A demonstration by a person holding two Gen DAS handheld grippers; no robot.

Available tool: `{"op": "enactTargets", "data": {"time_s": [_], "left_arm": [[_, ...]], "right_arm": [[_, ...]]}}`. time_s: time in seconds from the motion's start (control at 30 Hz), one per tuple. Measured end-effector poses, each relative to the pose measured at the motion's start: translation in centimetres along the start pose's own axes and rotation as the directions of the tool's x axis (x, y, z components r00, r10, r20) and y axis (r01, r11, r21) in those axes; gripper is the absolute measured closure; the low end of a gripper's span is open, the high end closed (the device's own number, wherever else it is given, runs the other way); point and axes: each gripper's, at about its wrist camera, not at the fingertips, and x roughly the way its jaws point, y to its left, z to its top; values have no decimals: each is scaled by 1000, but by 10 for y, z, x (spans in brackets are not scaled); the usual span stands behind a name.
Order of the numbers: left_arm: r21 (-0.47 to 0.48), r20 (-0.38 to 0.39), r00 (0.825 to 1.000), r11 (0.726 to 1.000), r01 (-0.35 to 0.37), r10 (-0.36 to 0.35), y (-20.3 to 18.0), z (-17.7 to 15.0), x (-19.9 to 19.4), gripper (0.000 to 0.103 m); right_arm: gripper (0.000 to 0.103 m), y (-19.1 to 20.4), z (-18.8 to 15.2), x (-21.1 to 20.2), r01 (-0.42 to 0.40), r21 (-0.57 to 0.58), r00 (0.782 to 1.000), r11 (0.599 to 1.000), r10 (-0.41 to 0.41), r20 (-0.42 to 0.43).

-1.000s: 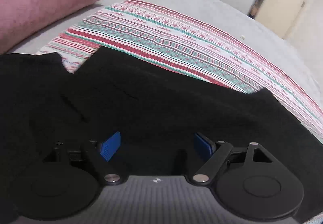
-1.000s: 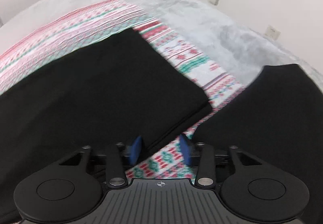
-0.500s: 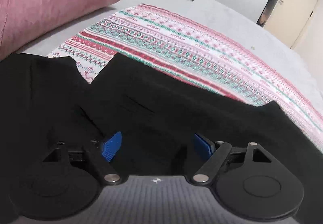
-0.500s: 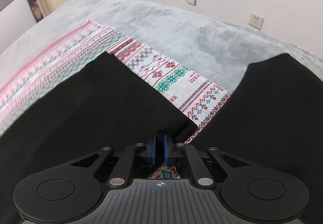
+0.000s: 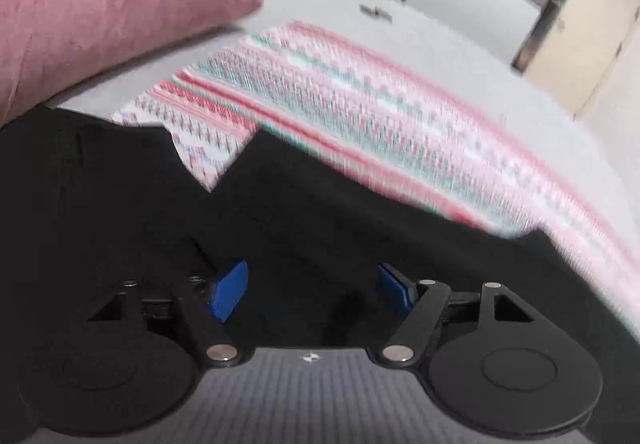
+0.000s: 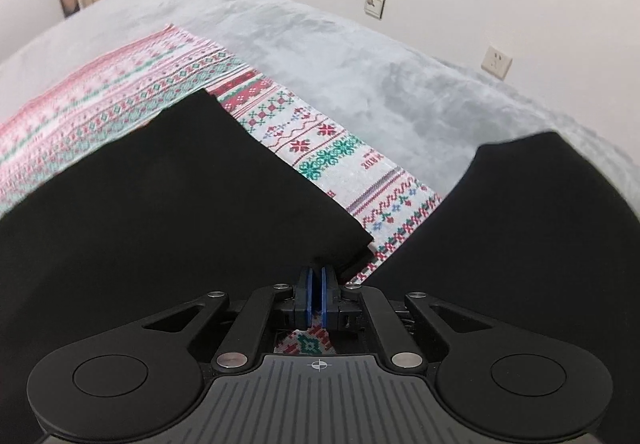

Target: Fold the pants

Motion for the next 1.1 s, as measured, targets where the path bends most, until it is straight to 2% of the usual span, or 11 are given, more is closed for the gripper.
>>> {"op": "enactTargets", "data": {"time_s": [0.13, 0.2, 0.23, 0.3, 0.4, 0.6, 0.73, 0.87, 0.93, 1.0, 1.1], "left_arm": [[58, 90, 996, 998, 5, -10, -6, 10, -11, 11], [73, 60, 996, 995, -70, 66, -5, 12, 0, 10], [71, 10, 993, 991, -117, 117, -2, 11, 9, 10], [50, -96, 986, 990, -131, 135, 9, 4, 27, 12], [83, -88, 980, 982, -171, 178, 13, -2, 24, 15], [43, -66, 977, 978, -202, 205, 23, 0, 10, 18], [48, 66, 987, 988, -150, 147, 8, 11, -12, 17], [213, 153, 985, 970, -118, 86, -36, 5, -22, 14], [272, 143, 989, 960, -69, 31, -55, -2, -15, 10], [319, 81, 997, 948, -17, -10, -74, -10, 1, 10], [357, 41, 999, 934, -11, -4, -97, -23, 25, 10]], "right_arm": [[96, 6, -2, 2, 6, -32, 1000, 999, -6, -3], [96, 6, -2, 3, 10, -30, 1000, 999, -10, -5], [96, 7, -2, 3, 15, -30, 1000, 999, -15, -6], [95, 10, -2, 3, 28, -44, 1000, 999, -28, -3], [95, 15, -4, 5, 46, -84, 999, 995, -46, 2], [95, 17, -2, 6, 55, -87, 998, 995, -55, -6], [91, 25, 0, -2, 77, -113, 997, 991, -76, 7], [87, 35, 5, -33, 29, -85, 995, 996, -21, 96], [82, 49, 3, -46, -6, -133, 990, 991, 25, 140], [80, 67, -1, -51, -37, -198, 988, 980, 65, 141], [80, 100, -14, -53, -101, -321, 984, 942, 143, 109]]}}
